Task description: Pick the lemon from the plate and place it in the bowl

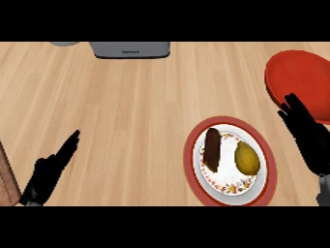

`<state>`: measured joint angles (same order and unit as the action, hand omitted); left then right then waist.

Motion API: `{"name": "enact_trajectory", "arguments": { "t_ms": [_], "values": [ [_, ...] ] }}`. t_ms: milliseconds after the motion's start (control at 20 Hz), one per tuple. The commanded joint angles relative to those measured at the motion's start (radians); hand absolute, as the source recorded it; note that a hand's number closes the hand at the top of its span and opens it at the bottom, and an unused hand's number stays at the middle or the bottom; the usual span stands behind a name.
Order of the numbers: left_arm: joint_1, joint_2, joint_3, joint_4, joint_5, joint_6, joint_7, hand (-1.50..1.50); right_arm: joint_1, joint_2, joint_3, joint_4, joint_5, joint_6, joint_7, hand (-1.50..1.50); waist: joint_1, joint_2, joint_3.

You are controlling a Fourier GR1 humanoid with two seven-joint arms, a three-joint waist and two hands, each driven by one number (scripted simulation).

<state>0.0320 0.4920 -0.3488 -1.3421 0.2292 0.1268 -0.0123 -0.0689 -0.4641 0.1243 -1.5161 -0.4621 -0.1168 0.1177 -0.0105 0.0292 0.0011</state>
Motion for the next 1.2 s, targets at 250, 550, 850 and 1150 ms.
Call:
{"name": "enact_trajectory", "arguments": {
  "t_ms": [250, 550, 850, 1150],
  "values": [
    [-0.207, -0.131, 0.095, -0.123, 0.014, 0.127, -0.035, 0.0, 0.034, 0.001, 0.299, -0.066, 0.308, 0.042, -0.073, 1.5, 0.009, -0.035, -0.003],
    [-0.169, -0.156, 0.093, -0.152, 0.037, 0.145, -0.002, 0.0, 0.196, 0.22, 0.18, -0.107, 0.453, -0.428, -0.401, -1.5, -0.032, -0.041, 0.004],
    [-0.233, -0.197, 0.068, -0.168, -0.029, 0.203, 0.075, 0.0, 0.309, 0.219, 0.226, -0.294, 0.576, -0.525, -0.518, -1.5, -0.005, -0.033, -0.001],
    [-0.231, -0.249, 0.056, -0.126, -0.05, 0.194, 0.02, 0.0, 0.357, 0.037, 0.177, -0.518, 0.794, -0.537, -0.051, -1.5, -0.002, -0.029, -0.004]
  ]
}}
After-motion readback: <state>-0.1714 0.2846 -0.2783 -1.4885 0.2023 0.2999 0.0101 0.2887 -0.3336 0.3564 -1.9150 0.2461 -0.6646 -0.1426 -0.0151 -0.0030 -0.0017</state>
